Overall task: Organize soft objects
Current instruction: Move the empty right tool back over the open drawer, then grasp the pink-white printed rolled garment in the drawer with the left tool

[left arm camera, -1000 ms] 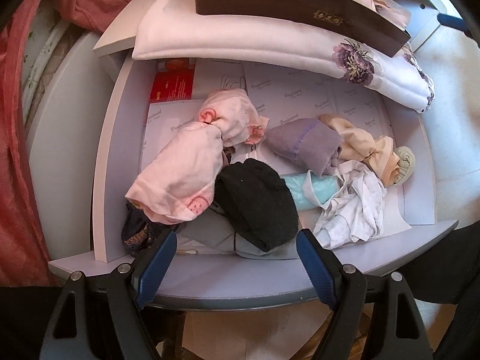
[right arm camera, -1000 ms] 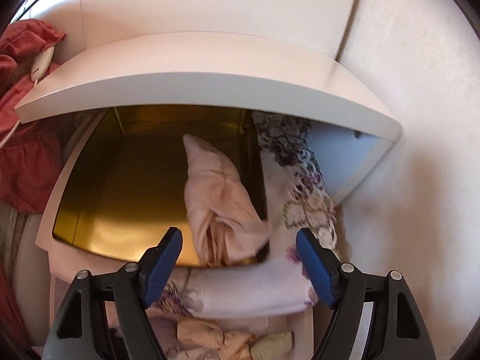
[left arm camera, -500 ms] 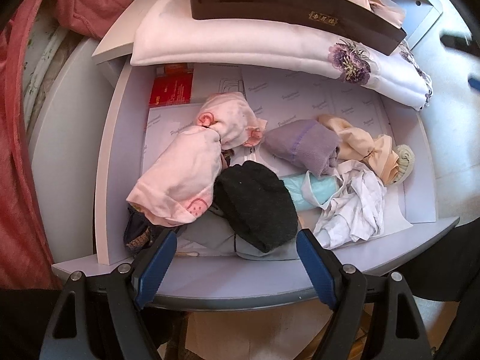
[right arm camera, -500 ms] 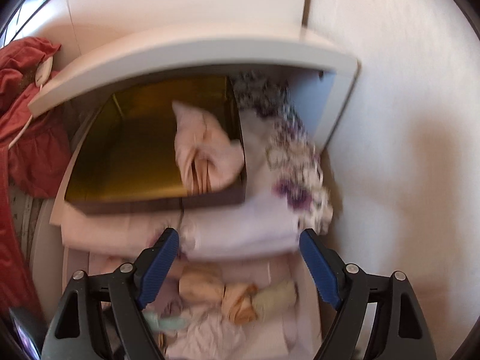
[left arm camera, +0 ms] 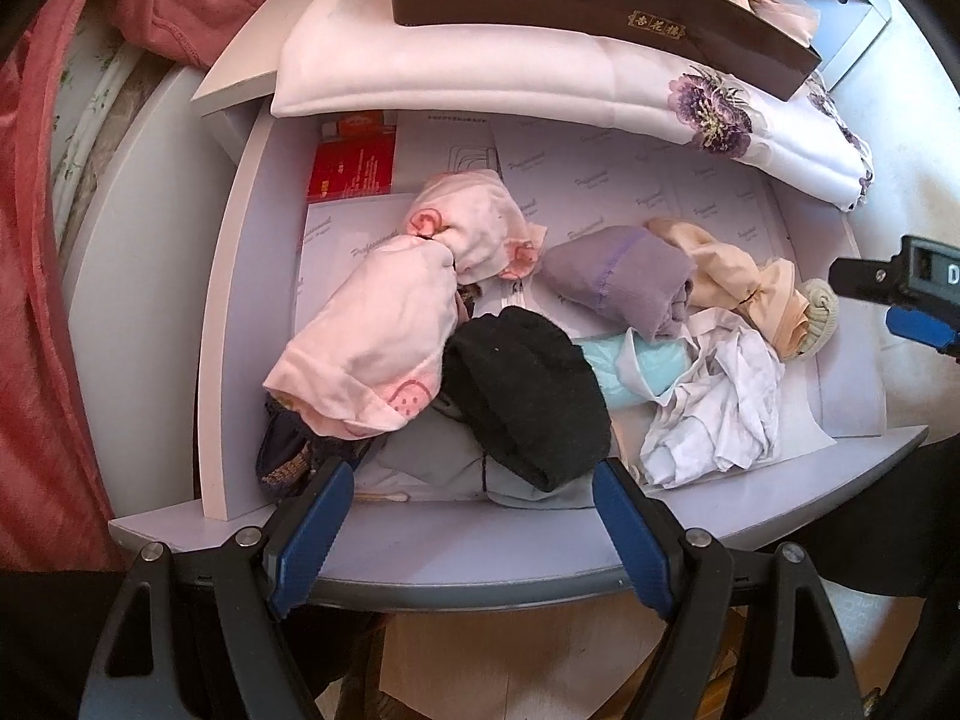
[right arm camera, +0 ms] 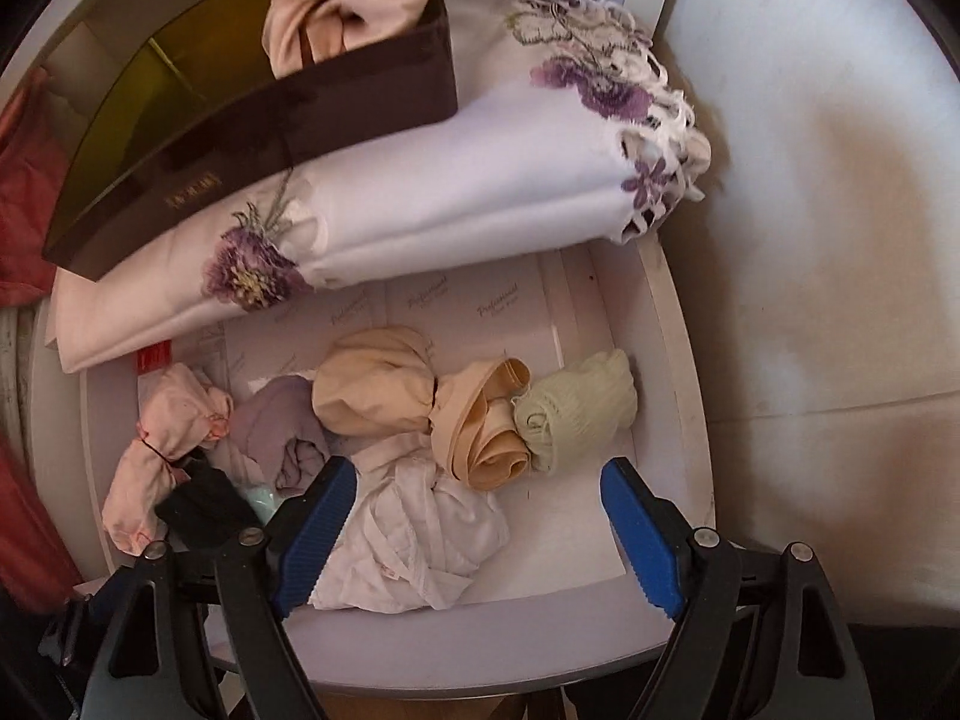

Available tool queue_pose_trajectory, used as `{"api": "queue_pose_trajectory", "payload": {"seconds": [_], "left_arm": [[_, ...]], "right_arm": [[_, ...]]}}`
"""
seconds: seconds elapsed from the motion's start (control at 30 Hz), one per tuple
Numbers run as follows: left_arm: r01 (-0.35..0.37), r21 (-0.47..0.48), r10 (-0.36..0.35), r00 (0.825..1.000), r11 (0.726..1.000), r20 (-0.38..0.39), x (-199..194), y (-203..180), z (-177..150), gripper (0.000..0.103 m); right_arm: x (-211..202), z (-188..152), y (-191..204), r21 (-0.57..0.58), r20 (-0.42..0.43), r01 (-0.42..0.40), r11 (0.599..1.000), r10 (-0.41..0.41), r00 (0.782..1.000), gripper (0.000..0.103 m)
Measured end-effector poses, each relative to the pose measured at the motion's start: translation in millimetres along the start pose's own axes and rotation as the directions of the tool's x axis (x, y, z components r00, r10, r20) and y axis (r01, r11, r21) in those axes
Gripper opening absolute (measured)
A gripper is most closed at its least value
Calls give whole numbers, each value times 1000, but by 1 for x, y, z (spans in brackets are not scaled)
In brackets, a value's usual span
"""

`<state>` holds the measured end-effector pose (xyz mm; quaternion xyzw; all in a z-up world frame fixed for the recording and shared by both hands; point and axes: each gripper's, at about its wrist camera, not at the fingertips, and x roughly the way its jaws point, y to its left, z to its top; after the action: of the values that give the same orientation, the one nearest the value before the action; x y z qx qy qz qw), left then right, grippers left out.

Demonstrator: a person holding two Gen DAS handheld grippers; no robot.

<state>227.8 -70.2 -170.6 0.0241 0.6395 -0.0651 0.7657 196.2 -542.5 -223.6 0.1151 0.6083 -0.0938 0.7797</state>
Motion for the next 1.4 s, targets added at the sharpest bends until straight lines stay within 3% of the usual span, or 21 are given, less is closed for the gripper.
{"api": "queue_pose_trajectory", "payload": {"seconds": [0.47, 0.83, 1.0, 1.27, 1.4], "left_arm": [[1, -38, -1, 1000, 999, 3, -3, 9, -2, 83], [41, -160, -38, 999, 986, 21, -11, 29, 5, 83], [5, -174, -7, 1000, 985, -11, -12, 35, 15, 83], [-48, -123, 44, 998, 991, -35, -9, 42, 49, 83], [-70, -25, 69, 997, 997, -36, -1, 35, 70, 82]], "right_arm": [[42, 2, 7, -12, -83, 2, 1000, -3, 997, 85], [81, -14, 33, -102, -218, -13, 995, -9, 976, 85], [96, -25, 43, -139, -254, -13, 990, -23, 967, 86], [107, -32, 51, -152, -263, -17, 988, -24, 965, 90], [113, -34, 56, -164, -273, -27, 986, -19, 962, 92]]}}
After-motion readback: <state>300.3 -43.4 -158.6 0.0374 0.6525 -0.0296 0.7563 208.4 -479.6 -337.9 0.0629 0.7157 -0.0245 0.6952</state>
